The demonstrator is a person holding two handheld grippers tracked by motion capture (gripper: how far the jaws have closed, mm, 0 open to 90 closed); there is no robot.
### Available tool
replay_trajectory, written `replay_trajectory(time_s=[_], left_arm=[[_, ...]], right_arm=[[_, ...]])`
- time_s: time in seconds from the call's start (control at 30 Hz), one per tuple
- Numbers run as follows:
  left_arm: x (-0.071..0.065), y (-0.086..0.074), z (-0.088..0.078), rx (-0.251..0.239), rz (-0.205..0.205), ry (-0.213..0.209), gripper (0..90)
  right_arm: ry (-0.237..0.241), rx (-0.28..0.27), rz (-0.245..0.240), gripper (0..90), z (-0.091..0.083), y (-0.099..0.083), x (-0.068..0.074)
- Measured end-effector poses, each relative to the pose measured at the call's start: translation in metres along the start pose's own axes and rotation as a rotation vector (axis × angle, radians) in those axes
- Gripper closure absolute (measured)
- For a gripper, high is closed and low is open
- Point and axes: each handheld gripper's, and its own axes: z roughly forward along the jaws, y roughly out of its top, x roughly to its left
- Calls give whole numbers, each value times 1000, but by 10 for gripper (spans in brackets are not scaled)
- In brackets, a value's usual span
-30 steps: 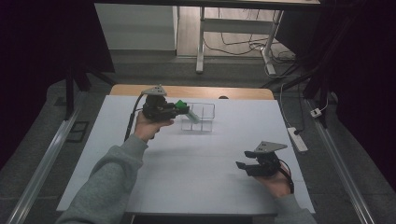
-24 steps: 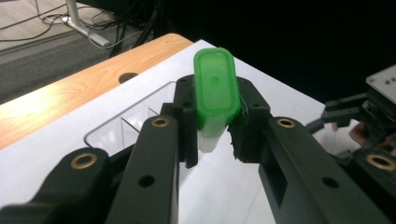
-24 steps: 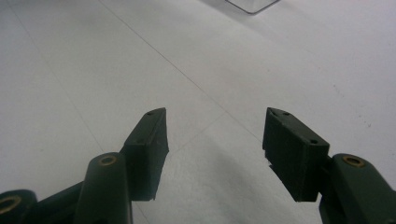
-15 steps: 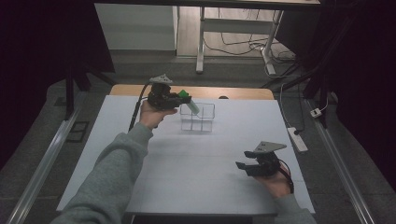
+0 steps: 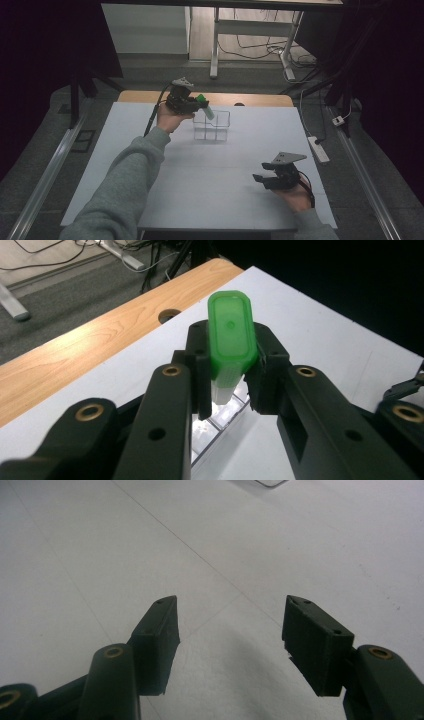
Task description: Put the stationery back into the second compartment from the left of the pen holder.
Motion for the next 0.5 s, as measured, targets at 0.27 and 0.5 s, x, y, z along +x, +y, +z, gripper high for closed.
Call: replay_trajectory(time_s=[0.27, 0.5], left_arm=[[4, -4, 13, 46, -15, -9, 733], [4, -7, 18, 74, -21, -8, 488]], right_arm=[[1, 6, 3, 385, 0, -1, 1], [7, 9, 5, 375, 0, -2, 1]])
